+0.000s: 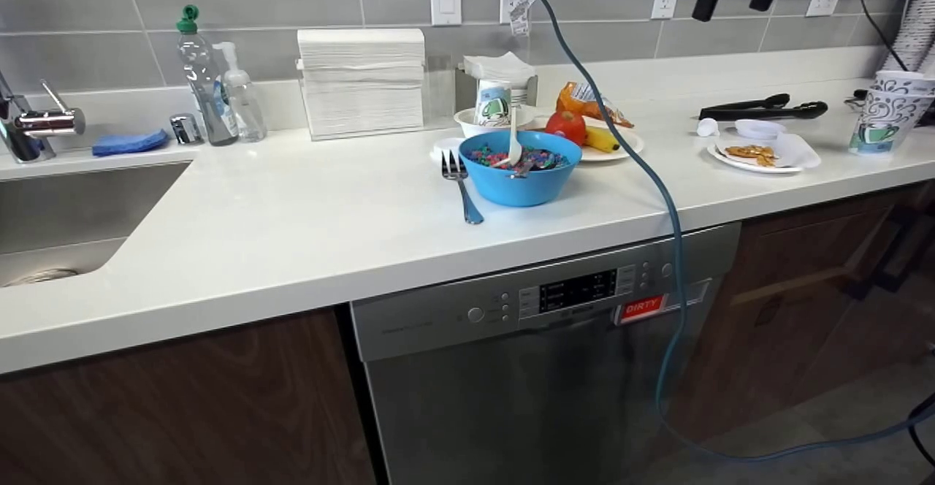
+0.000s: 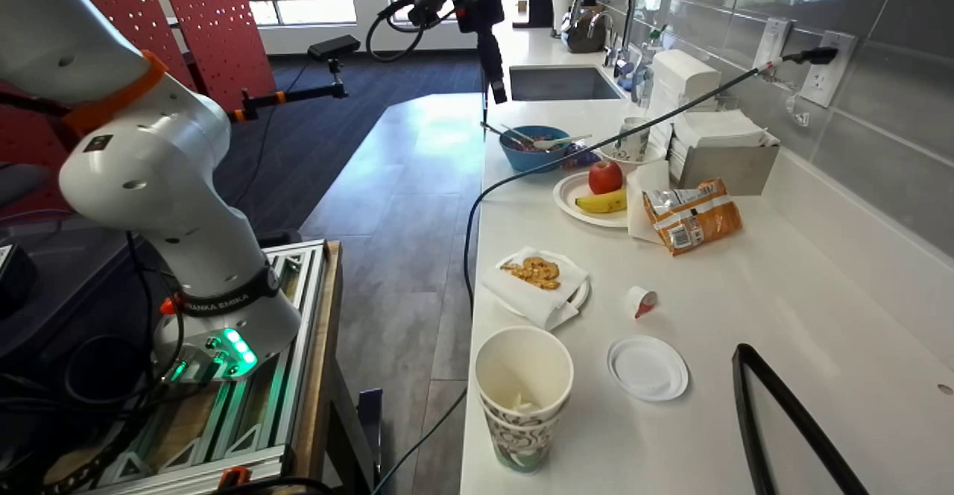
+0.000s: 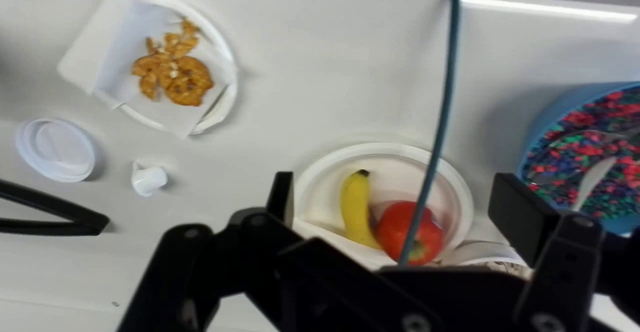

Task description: Move the fork from the bowl to the cup

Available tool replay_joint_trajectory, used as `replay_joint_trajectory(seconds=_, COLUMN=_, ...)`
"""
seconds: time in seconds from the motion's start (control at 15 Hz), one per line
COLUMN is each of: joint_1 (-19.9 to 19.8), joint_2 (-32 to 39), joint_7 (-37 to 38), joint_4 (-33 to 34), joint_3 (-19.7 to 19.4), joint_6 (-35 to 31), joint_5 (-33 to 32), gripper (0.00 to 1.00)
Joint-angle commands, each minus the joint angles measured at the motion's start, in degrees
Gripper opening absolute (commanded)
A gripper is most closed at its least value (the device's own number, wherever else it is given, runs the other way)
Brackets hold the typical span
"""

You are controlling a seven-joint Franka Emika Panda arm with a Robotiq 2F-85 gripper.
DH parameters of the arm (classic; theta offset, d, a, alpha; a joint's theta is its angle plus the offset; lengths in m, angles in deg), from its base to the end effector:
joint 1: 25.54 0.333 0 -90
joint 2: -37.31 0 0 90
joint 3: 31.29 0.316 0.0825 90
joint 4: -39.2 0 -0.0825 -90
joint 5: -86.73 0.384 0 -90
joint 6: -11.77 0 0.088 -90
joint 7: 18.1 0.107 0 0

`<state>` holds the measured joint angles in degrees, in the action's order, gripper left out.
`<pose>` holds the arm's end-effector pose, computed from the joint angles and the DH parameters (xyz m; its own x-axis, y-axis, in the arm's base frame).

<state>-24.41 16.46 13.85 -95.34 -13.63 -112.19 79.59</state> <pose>0.4325 0.1498 0.4821 0.9567 -0.1591 0.2438 -0.1895 -0.9761 0.1067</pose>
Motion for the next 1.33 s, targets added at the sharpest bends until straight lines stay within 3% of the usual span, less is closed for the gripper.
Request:
replay_joint_trajectory(seconds=0.0, joint_1=1.38, joint_2=9.23, joint_7=11.13, joint_4=8.5, joint_3=1.79, joint_6=-2.7, joint_5=3.09, gripper=1.0)
replay_joint_trajectory(seconds=0.27, joint_1=1.85, joint_2=17.51, joint_7=21.86, joint_4=14.81, joint_3=1.11, joint_6=-7.35, joint_5=-0.93, gripper=1.0)
replay_joint_trajectory(seconds=0.33, joint_1=3.47, joint_2=12.15, joint_7=17.24, joint_4=10.95, joint_3=-0.42, joint_6=-5.57, joint_5=0.97, gripper=1.0)
replay_joint_trajectory(seconds=0.53, joint_1=3.95, joint_2=16.88, joint_7=19.81, joint_4=14.01, joint_3=-1.29, joint_6=-6.97, joint_5=-0.23, gripper=1.0)
replay_joint_trajectory(seconds=0.87, joint_1=4.28, joint_2=17.95, joint_7=20.42, joint_4=14.93, joint_3=-1.48, joint_6=-7.1, joint_5=-0.92, gripper=1.0)
replay_joint_trajectory(seconds=1.27, joint_1=7.86, joint_2=26.52, joint_7=22.27, joint_4=20.64, joint_3=-2.2, joint_6=-9.76, joint_5=-4.3, gripper=1.0)
